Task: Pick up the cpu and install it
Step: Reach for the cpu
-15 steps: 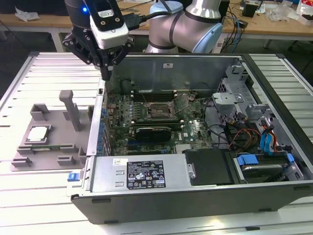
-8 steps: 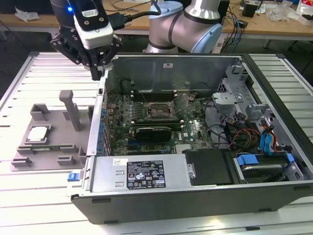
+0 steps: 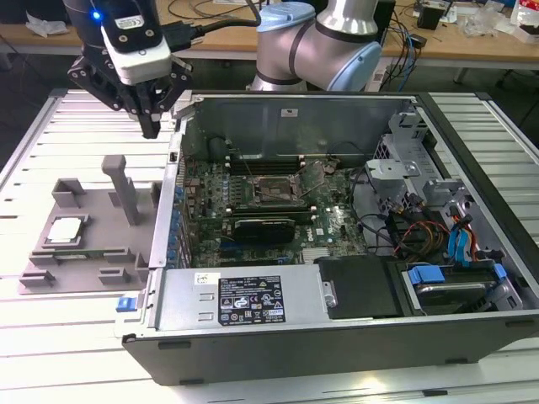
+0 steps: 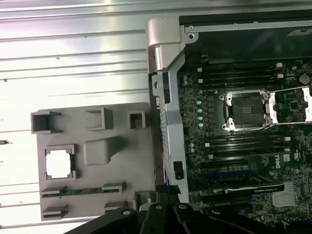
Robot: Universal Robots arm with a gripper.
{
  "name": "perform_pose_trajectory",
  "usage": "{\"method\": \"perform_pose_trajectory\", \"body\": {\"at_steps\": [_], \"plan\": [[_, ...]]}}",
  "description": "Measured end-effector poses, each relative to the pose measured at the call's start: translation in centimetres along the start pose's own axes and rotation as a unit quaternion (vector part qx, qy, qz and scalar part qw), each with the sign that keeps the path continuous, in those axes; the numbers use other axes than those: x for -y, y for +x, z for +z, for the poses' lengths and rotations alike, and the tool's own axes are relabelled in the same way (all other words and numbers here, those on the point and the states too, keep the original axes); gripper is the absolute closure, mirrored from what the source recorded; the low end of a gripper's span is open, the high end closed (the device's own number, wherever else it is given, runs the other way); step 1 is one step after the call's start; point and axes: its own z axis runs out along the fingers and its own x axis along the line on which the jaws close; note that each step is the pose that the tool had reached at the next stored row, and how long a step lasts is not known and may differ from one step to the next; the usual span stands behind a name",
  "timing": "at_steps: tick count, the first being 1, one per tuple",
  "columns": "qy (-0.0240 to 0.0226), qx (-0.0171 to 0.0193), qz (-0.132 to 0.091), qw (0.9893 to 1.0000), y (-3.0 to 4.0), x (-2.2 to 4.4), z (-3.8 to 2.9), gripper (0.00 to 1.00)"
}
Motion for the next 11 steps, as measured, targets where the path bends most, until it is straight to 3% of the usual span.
{"method": "perform_pose_trajectory", "body": {"at_steps": [5,11], "plan": [[0.0000,0.0000,0.000,1.0000,1.44,0.11,-0.04,0.89],[0.0000,0.0003,0.000,1.0000,3.64,0.27,-0.10,0.89]]}}
